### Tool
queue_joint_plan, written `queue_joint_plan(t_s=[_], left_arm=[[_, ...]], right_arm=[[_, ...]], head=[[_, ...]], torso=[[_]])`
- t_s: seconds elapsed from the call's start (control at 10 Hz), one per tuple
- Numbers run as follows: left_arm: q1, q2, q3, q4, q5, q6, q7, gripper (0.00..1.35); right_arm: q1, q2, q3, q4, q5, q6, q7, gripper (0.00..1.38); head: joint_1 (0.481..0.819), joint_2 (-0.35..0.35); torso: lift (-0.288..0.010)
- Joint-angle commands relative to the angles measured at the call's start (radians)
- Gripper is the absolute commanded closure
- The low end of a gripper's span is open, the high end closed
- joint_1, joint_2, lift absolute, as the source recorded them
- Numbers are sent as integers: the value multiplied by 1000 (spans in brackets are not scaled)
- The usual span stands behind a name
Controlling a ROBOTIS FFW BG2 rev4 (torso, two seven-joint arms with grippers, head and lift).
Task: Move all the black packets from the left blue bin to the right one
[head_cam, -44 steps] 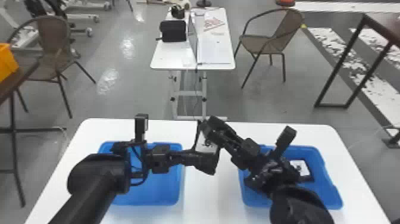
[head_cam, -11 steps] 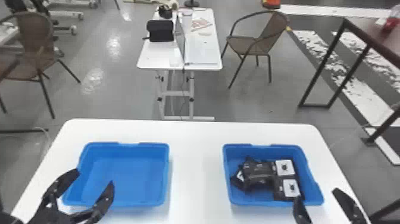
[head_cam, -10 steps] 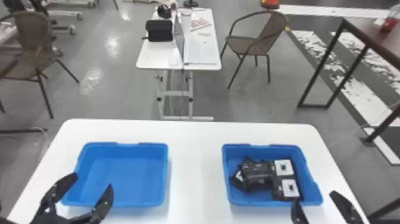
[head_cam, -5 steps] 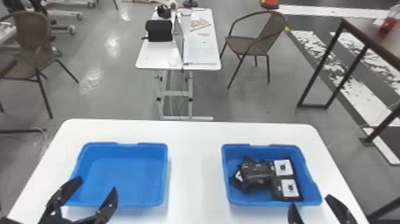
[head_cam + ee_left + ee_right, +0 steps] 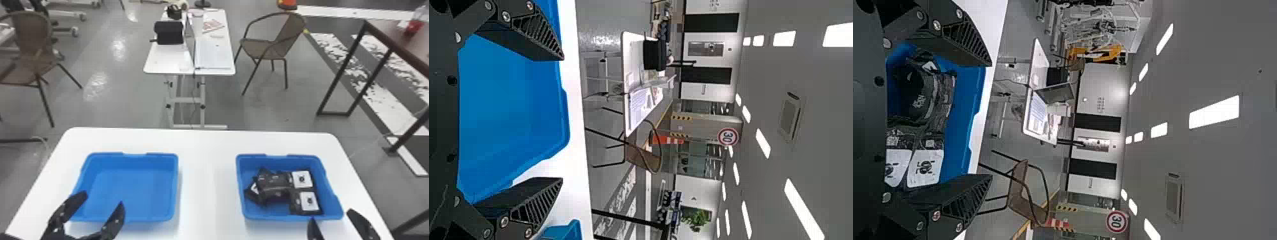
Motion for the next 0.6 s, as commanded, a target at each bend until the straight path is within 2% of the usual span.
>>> queue_joint_plan(t_s=[0.0, 0.5], left_arm=[[-1, -3, -2, 0, 2, 10, 0, 180], [0, -3, -6, 0, 13, 27, 0, 180]], right_arm=[[0, 4, 0, 0, 0, 0, 0, 243], [0, 4, 0, 2, -7, 2, 0, 246]], head=[[695, -88], [695, -95]], torso=[[0], [0]])
